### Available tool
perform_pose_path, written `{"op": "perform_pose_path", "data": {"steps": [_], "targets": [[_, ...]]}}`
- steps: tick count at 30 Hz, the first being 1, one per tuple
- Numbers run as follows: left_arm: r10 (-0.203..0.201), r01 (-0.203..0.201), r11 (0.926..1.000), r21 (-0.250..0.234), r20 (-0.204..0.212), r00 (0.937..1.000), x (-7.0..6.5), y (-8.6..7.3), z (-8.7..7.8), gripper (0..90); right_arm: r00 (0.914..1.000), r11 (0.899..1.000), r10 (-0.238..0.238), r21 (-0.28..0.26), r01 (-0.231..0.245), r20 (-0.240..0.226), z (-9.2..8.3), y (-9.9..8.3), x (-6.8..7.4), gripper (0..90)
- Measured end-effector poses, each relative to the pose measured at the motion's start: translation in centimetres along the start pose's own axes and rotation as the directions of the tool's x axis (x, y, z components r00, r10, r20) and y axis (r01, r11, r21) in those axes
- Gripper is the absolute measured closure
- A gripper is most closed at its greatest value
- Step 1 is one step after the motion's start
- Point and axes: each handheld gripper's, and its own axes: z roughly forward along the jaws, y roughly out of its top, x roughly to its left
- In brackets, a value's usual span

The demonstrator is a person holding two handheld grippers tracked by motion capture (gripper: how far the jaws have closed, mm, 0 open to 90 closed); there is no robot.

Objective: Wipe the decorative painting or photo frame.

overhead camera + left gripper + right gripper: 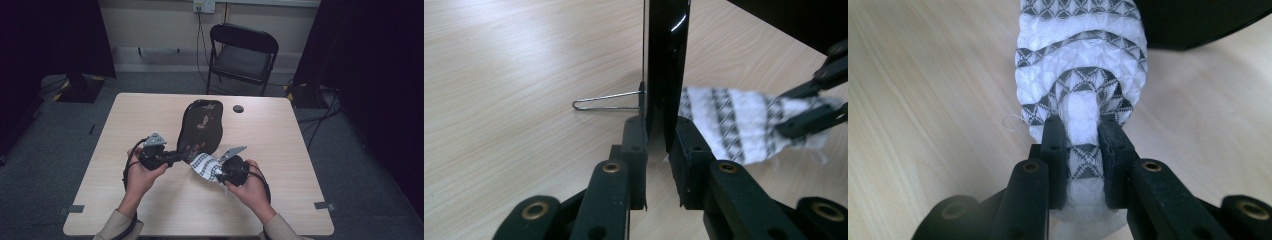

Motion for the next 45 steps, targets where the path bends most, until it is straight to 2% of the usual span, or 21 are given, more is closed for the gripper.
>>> {"op": "perform_pose_path", "data": {"steps": [6, 11, 17, 20, 24, 30, 45], "targets": [[-0.005, 0.005, 1.0000, 0.003, -0.009, 1.0000, 0.1, -0.1, -0.2, 73.1, 0.9992, 0.997, -0.029, -0.068, 0.031, 0.027, -3.3, 1.5, 0.3, 76.5], [0.000, 0.001, 0.9999, 0.013, -0.007, 1.0000, 0.0, -0.2, -0.5, 73.5, 0.9980, 0.990, -0.052, -0.133, 0.057, 0.036, -5.9, 3.2, 0.9, 76.5], [-0.003, 0.003, 0.9999, 0.012, -0.006, 1.0000, 0.0, -0.3, -0.6, 74.0, 0.9951, 0.979, -0.084, -0.181, 0.092, 0.051, -7.4, 5.4, 1.8, 76.5], [-0.003, 0.003, 0.9999, 0.012, -0.003, 1.0000, 0.0, -0.3, -0.7, 74.2, 0.9943, 0.978, -0.099, -0.182, 0.104, 0.039, -7.0, 6.0, 2.4, 76.4], [0.001, -0.001, 0.9999, 0.011, -0.004, 1.0000, 0.1, -0.3, -0.8, 74.1, 0.9942, 0.982, -0.103, -0.156, 0.107, 0.029, -5.6, 5.9, 2.8, 76.4], [0.008, -0.008, 0.9998, 0.021, -0.002, 1.0000, 0.2, -0.3, -0.7, 74.0, 0.9954, 0.988, -0.095, -0.119, 0.096, 0.015, -4.1, 4.7, 2.7, 76.5], [-0.010, 0.010, 0.9996, 0.028, 0.003, 0.9999, 0.4, -0.6, -1.0, 73.5, 0.9983, 0.998, -0.053, -0.038, 0.052, -0.022, -0.2, 1.5, 2.2, 76.5]]}}
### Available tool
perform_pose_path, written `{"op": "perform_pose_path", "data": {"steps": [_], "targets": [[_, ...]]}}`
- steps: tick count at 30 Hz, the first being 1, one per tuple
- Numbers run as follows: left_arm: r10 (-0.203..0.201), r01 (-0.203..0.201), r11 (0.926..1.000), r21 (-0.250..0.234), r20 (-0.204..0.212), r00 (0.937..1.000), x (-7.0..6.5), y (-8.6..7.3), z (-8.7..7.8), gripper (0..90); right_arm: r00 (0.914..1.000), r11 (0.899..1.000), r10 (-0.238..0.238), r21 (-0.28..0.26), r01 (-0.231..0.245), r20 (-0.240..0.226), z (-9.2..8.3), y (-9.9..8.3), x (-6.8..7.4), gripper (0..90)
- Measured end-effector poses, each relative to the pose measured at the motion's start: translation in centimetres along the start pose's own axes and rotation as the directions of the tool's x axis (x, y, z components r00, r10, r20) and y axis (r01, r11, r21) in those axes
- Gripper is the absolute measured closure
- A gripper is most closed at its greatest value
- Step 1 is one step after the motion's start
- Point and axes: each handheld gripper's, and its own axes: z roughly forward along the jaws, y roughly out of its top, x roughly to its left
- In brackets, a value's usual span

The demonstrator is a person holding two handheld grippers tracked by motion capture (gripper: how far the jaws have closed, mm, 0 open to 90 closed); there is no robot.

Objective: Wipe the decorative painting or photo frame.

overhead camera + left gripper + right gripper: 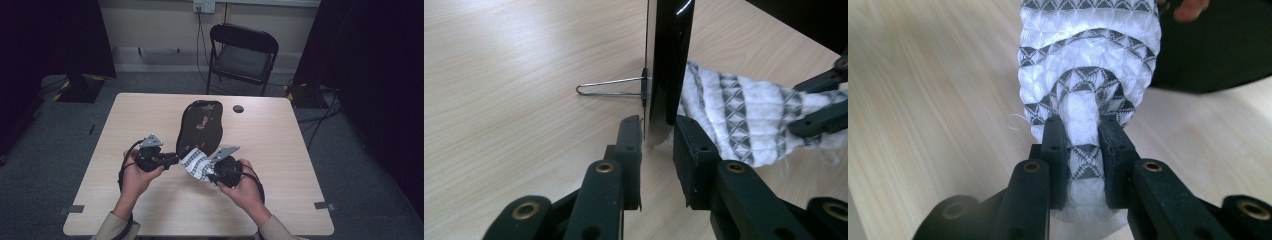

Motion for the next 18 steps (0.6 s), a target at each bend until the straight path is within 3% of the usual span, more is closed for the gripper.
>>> {"op": "perform_pose_path", "data": {"steps": [11, 14, 18], "targets": [[-0.027, 0.027, 0.9996, 0.011, 0.004, 0.9996, 0.4, -0.4, -0.6, 70.2, 0.9986, 0.996, 0.051, 0.076, -0.050, -0.013, 2.1, -2.3, -1.2, 76.4], [-0.032, 0.032, 0.9995, 0.008, -0.003, 0.9995, 0.6, -0.4, -1.0, 69.7, 0.9985, 0.996, 0.054, 0.066, -0.053, -0.008, 1.6, -2.3, -1.4, 76.5], [-0.038, 0.038, 0.9993, 0.002, -0.011, 0.9992, 0.8, -0.6, -1.3, 68.8, 0.9989, 0.999, 0.045, 0.014, -0.045, 0.011, -0.4, -1.3, -1.3, 76.5]]}}
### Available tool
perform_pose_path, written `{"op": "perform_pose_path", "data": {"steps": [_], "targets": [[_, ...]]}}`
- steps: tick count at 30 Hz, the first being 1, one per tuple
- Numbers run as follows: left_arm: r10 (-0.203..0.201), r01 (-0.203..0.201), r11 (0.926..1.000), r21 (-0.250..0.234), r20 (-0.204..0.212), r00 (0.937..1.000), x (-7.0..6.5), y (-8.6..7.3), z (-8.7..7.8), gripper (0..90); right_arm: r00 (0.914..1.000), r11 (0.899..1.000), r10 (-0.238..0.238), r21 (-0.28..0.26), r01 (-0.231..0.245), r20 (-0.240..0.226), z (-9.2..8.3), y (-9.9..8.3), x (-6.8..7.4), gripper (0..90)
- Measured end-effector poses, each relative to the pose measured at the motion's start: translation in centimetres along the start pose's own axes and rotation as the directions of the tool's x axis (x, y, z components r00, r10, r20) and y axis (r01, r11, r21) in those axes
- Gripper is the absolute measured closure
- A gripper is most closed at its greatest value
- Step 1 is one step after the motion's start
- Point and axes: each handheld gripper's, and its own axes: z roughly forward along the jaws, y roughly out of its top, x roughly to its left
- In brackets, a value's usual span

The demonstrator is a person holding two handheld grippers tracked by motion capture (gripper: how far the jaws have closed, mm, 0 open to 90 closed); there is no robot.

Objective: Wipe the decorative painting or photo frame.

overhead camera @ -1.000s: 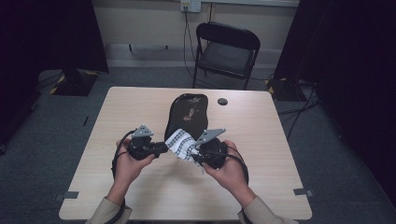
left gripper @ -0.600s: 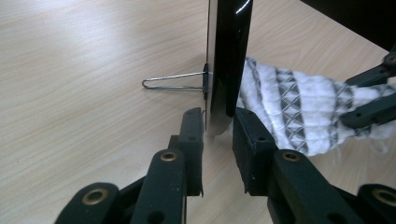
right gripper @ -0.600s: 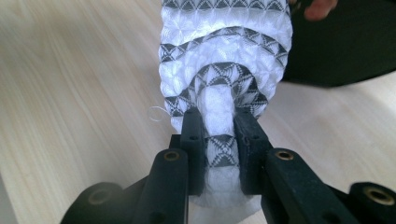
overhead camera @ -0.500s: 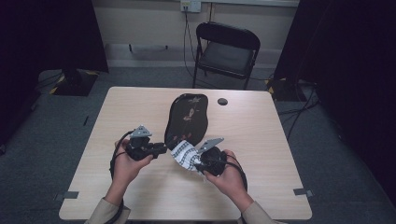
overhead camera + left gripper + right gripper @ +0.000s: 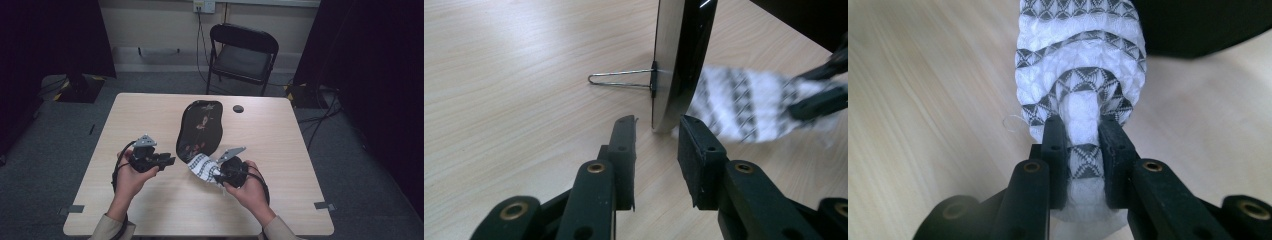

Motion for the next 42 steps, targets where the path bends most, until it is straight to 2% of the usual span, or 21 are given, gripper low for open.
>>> {"op": "perform_pose_path", "data": {"steps": [5, 9, 13, 17, 23, 32, 42], "targets": [[-0.007, 0.007, 1.0000, 0.003, -0.012, 0.9999, 0.2, -0.2, -0.3, 67.3, 0.9991, 0.996, -0.033, -0.087, 0.035, 0.028, -3.3, 2.2, 0.6, 76.5], [-0.012, 0.012, 0.9998, 0.013, -0.022, 0.9997, 0.4, -0.3, -0.4, 66.9, 0.9976, 0.986, -0.056, -0.153, 0.061, 0.041, -5.3, 4.2, 1.3, 76.3], [-0.016, 0.016, 0.9997, 0.016, -0.029, 0.9994, 0.6, -0.5, -0.4, 66.0, 0.9960, 0.981, -0.077, -0.174, 0.084, 0.046, -5.8, 5.7, 2.1, 76.0], [-0.019, 0.020, 0.9997, 0.014, -0.035, 0.9992, 0.7, -0.5, -0.4, 64.9, 0.9937, 0.981, -0.104, -0.157, 0.109, 0.043, -4.9, 6.1, 2.8, 75.8], [-0.025, 0.026, 0.9995, 0.017, -0.047, 0.9986, 0.9, -0.5, -0.4, 63.3, 0.9936, 0.986, -0.111, -0.122, 0.113, 0.020, -3.2, 5.2, 3.3, 75.8], [-0.024, 0.024, 0.9996, 0.015, -0.047, 0.9986, 0.8, -0.4, -0.4, 63.0, 0.9955, 0.992, -0.094, -0.079, 0.093, -0.009, -1.1, 3.4, 3.5, 75.7], [-0.019, 0.020, 0.9997, 0.014, -0.046, 0.9987, 0.7, -0.4, -0.4, 63.0, 0.9980, 0.998, -0.056, -0.007, 0.056, -0.029, 1.6, 1.3, 2.8, 75.7]]}}
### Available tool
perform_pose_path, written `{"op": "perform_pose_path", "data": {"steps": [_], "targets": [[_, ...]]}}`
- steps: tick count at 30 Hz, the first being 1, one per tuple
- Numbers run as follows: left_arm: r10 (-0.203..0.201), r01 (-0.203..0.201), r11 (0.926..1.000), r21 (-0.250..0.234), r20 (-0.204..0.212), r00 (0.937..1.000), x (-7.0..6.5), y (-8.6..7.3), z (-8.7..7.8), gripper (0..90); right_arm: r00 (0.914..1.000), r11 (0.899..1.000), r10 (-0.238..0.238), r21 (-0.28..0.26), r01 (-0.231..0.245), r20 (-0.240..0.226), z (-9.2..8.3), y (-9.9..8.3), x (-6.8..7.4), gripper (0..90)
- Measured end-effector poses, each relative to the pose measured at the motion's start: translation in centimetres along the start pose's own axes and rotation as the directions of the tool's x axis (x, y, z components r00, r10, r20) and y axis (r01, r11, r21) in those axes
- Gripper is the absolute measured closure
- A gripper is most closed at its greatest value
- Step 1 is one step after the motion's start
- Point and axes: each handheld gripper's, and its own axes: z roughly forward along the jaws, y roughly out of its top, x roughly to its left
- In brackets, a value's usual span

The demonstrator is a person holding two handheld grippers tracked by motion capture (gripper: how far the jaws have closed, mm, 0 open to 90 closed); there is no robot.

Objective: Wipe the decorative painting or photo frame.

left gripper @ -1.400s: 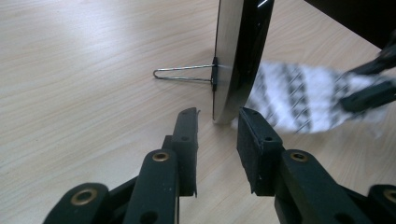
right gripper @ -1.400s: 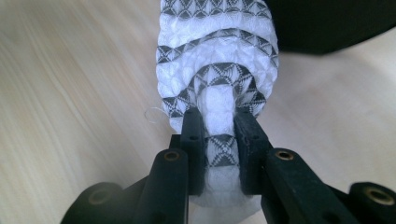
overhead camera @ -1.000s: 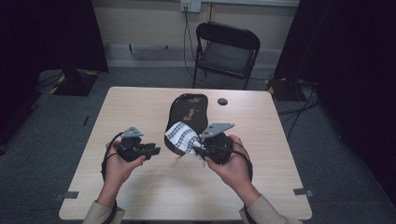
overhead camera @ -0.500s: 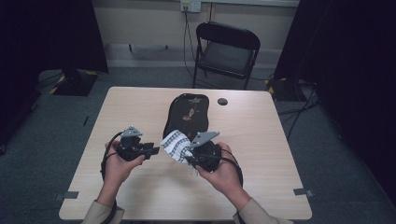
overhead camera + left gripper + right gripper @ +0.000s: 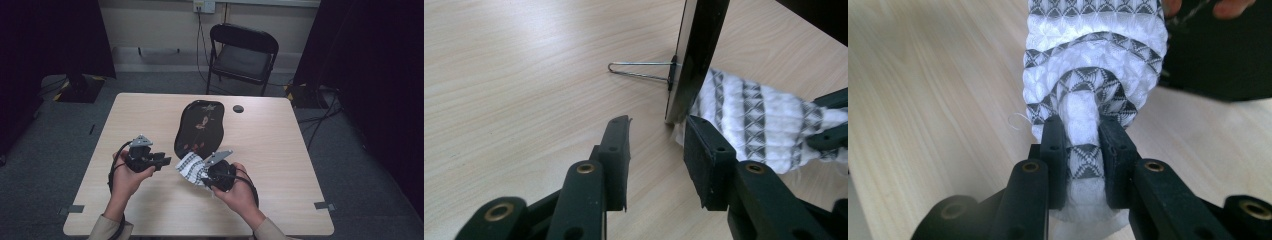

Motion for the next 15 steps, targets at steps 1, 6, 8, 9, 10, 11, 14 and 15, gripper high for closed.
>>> {"op": "perform_pose_path", "data": {"steps": [1, 6, 8, 9, 10, 11, 14, 15], "targets": [[0.001, -0.001, 1.0000, 0.002, 0.000, 1.0000, 0.0, 0.0, 0.0, 63.0, 1.0000, 1.000, 0.002, 0.007, -0.002, -0.002, 0.2, -0.2, 0.0, 75.7], [-0.004, 0.004, 1.0000, -0.002, -0.001, 1.0000, 0.0, -0.1, 0.0, 62.5, 0.9998, 0.999, 0.015, 0.031, -0.015, -0.012, 1.3, -1.1, -0.3, 75.7], [-0.003, 0.003, 1.0000, -0.004, -0.004, 1.0000, 0.0, -0.1, 0.0, 62.5, 0.9997, 0.999, 0.020, 0.041, -0.019, -0.016, 1.7, -1.5, -0.4, 75.8], [-0.004, 0.004, 1.0000, -0.003, -0.003, 1.0000, 0.0, -0.1, 0.0, 62.5, 0.9996, 0.999, 0.023, 0.047, -0.023, -0.017, 1.9, -1.7, -0.4, 75.7], [-0.003, 0.003, 1.0000, -0.002, -0.003, 1.0000, 0.0, -0.1, 0.0, 62.5, 0.9994, 0.998, 0.030, 0.051, -0.029, -0.019, 2.0, -1.9, -0.5, 75.8], [0.000, 0.000, 1.0000, 0.001, -0.005, 1.0000, 0.0, -0.1, 0.0, 62.4, 0.9993, 0.998, 0.032, 0.054, -0.031, -0.019, 2.1, -2.0, -0.6, 75.8], [-0.004, 0.004, 1.0000, 0.005, -0.005, 1.0000, 0.0, -0.2, 0.1, 61.9, 0.9987, 0.997, 0.044, 0.059, -0.043, -0.024, 2.3, -2.5, -0.8, 75.7], [-0.002, 0.002, 1.0000, 0.005, -0.002, 1.0000, 0.0, -0.2, 0.1, 61.8, 0.9985, 0.997, 0.048, 0.060, -0.046, -0.025, 2.3, -2.6, -0.8, 75.8]]}}
